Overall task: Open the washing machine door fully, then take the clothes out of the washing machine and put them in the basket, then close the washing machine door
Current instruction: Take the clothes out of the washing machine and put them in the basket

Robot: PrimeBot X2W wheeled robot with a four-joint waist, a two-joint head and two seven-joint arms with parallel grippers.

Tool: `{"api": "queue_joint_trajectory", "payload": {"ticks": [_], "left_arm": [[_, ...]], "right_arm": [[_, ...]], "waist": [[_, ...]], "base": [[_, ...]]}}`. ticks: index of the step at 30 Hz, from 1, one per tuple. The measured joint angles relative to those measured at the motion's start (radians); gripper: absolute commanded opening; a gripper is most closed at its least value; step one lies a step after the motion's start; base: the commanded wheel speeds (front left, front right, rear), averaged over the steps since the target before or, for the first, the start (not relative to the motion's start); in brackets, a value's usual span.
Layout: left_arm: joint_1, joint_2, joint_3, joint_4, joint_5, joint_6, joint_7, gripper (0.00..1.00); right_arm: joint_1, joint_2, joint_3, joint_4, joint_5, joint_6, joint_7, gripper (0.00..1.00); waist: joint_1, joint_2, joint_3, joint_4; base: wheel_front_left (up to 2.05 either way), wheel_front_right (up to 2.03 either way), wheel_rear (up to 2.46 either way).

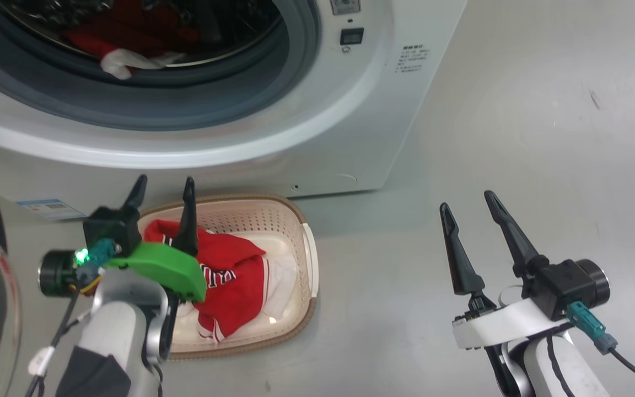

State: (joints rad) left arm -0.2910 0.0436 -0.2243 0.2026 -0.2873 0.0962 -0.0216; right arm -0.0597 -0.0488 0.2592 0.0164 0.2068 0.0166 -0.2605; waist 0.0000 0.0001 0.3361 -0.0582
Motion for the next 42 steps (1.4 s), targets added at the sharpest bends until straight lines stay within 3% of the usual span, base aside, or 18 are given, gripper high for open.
{"api": "queue_joint_trajectory", "payload": {"ticks": [9,18,35,42], "left_arm": [[-0.205,0.037,0.03,0.086,0.002,0.0,0.115,1.0],[-0.376,0.096,0.04,0.168,0.008,-0.014,0.219,1.0],[-0.635,0.256,0.089,0.253,0.083,-0.03,0.329,1.0],[-0.705,0.291,0.098,0.283,0.107,-0.021,0.365,1.0]], "right_arm": [[-0.076,0.0,0.014,-0.02,0.009,0.003,0.0,1.0],[-0.145,0.0,0.049,-0.026,0.091,0.001,0.0,1.0],[-0.205,0.0,0.11,-0.021,0.183,-0.029,0.0,1.0],[-0.212,0.0,0.116,-0.019,0.2,-0.039,0.0,1.0]], "waist": [[0.0,0.0,0.12,-0.055],[0.0,0.0,0.225,-0.121],[0.0,0.0,0.319,-0.244],[0.0001,0.0,0.337,-0.269]], "base": [[0.0,0.0,0.0],[0.0,0.0,0.0],[0.0,0.0,0.0],[0.0,0.0,0.0]]}}
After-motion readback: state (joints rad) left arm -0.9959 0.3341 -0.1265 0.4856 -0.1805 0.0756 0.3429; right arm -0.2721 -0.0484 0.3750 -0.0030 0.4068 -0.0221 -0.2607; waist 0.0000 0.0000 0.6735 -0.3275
